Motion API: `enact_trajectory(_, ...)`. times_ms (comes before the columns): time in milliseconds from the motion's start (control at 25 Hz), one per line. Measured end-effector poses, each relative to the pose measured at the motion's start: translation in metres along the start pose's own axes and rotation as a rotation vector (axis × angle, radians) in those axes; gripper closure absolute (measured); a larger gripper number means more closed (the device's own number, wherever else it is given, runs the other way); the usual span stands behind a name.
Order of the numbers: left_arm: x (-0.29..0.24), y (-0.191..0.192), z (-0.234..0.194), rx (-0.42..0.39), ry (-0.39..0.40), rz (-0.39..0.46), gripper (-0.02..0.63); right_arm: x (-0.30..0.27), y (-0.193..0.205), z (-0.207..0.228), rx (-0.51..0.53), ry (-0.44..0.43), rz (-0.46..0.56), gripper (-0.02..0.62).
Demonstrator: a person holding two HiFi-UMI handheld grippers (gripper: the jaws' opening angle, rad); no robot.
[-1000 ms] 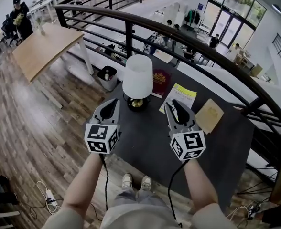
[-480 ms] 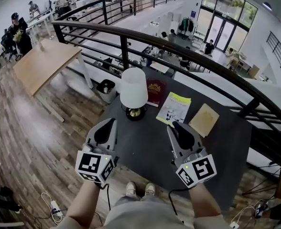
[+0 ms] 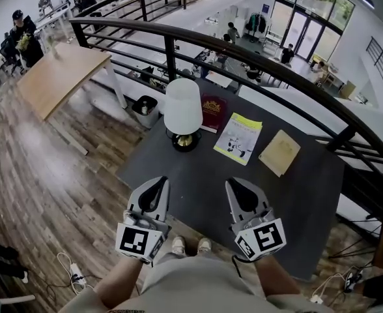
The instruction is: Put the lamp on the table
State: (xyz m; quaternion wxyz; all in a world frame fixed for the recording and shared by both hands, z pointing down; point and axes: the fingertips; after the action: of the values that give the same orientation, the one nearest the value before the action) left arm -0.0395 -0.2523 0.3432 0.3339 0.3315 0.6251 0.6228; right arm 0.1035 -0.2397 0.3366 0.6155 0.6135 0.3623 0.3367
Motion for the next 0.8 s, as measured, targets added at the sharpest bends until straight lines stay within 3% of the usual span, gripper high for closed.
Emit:
enact_trajectory(280, 0.005, 0.021, 0.006, -0.009, 0.028, -0.075, 0.603, 0.001, 0.007, -0.014, 0.028, -0.003, -0.019, 0.594)
enact_trajectory(800, 0.002, 0.015, 0.014, 0.027, 0.037, -0.056, 0.603, -0.001, 0.012, -0.029, 0.024, -0.057, -0.052, 0.594)
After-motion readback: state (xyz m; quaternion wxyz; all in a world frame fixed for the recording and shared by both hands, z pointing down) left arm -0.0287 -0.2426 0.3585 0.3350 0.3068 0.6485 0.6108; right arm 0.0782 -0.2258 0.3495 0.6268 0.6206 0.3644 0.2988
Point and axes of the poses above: the fingertips, and each gripper's own axes: x backward along the fingers, z to its right, y out of its underside
